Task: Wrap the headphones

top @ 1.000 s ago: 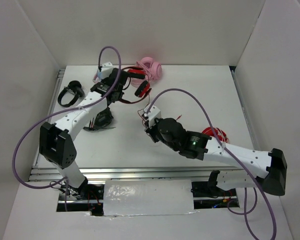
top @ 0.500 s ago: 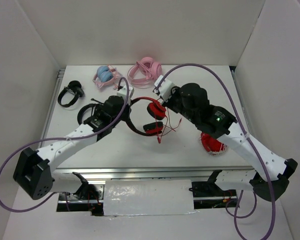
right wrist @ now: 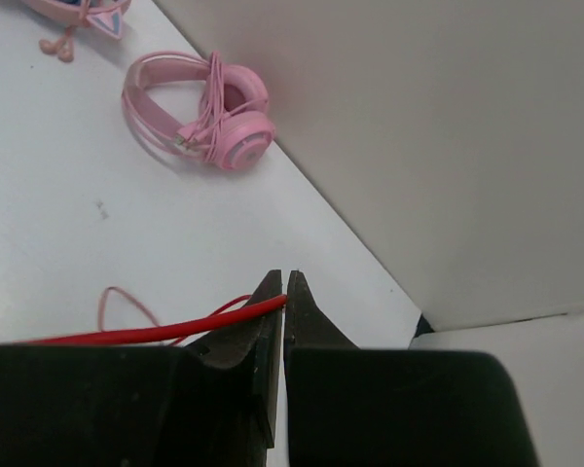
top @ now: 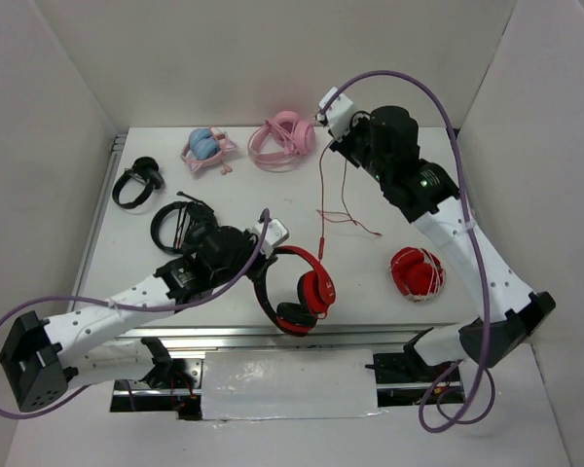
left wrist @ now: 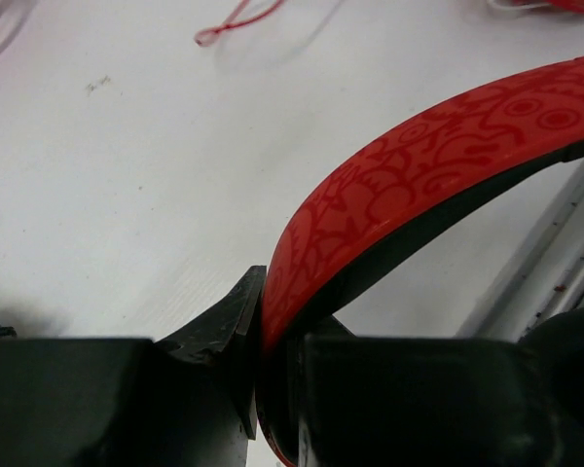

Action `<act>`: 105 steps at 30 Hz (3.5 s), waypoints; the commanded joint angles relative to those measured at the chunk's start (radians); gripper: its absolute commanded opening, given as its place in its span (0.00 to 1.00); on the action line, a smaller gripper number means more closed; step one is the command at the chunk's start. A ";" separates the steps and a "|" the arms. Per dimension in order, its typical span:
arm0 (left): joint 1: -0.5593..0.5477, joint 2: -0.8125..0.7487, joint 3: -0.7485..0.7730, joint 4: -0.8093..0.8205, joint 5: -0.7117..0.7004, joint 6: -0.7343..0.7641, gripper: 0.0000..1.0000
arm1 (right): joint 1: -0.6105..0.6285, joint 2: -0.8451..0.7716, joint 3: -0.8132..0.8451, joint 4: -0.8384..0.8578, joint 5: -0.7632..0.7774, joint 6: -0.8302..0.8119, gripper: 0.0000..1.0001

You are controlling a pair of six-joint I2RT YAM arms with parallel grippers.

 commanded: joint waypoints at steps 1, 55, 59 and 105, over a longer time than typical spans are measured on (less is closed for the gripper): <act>-0.030 -0.115 0.014 0.076 0.054 0.011 0.00 | -0.107 0.078 0.040 0.049 -0.118 0.083 0.00; 0.012 0.354 1.342 -0.274 -0.815 -0.280 0.00 | 0.142 0.292 -1.013 1.478 -0.984 1.134 0.00; 0.198 0.401 1.382 -0.349 -0.728 -0.387 0.00 | 0.224 0.021 -1.200 1.347 -0.823 1.095 0.00; -0.179 -0.074 0.396 -0.312 -0.542 -0.280 0.00 | -0.182 -0.066 -0.510 0.757 -0.442 0.482 0.06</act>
